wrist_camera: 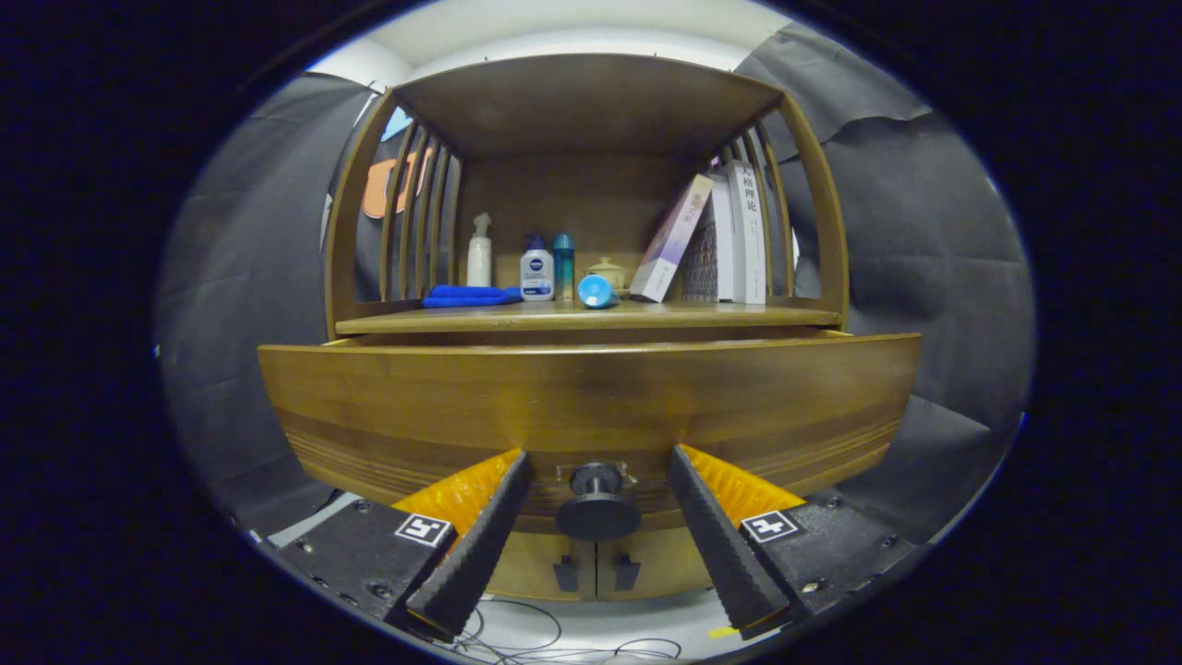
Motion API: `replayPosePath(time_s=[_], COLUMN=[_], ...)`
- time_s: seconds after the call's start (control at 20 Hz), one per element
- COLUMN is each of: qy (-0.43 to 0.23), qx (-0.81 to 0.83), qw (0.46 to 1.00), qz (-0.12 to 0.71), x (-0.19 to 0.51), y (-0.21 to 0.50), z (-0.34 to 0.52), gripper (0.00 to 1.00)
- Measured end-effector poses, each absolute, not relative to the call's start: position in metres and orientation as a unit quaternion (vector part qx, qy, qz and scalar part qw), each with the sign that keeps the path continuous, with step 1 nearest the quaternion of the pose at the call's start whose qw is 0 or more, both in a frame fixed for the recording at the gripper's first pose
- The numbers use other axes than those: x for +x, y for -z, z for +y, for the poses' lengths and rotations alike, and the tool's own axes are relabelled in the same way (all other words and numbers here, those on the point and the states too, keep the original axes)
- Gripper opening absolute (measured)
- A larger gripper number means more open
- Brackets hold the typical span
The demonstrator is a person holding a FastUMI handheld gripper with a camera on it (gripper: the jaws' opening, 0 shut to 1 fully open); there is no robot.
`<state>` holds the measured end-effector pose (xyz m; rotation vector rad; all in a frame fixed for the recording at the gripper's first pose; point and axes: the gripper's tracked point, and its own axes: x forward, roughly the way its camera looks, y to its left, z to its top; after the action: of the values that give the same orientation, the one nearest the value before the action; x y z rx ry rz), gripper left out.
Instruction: Pull open the drawer, take out the items inside it, and place them on the countertop above the cabinet.
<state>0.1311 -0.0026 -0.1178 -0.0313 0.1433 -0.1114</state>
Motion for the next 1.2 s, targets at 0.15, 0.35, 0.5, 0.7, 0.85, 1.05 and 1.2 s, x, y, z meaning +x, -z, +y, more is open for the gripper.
replayPosePath(time_s=[0.15, 0.35, 0.5, 0.7, 0.85, 1.05, 1.2], qy=[0.054, 0.052, 0.051, 0.052, 0.053, 0.053, 0.054], qx=[-0.015, -0.014, -0.013, -0.019, -0.026, -0.022, -0.018], qw=[0.995, 0.995, 0.994, 0.993, 0.993, 0.993, 0.993], qz=[0.077, 0.085, 0.091, 0.099, 0.1, 0.104, 0.108], x=[0.144, 0.163, 0.178, 0.195, 0.204, 0.214, 0.219], y=[0.118, 0.116, 0.115, 0.115, 0.116, 0.115, 0.115], z=[-0.004, -0.007, -0.007, -0.009, -0.01, -0.01, -0.009], gripper=[1.0, 0.99, 1.0, 1.0, 1.0, 1.0, 1.0])
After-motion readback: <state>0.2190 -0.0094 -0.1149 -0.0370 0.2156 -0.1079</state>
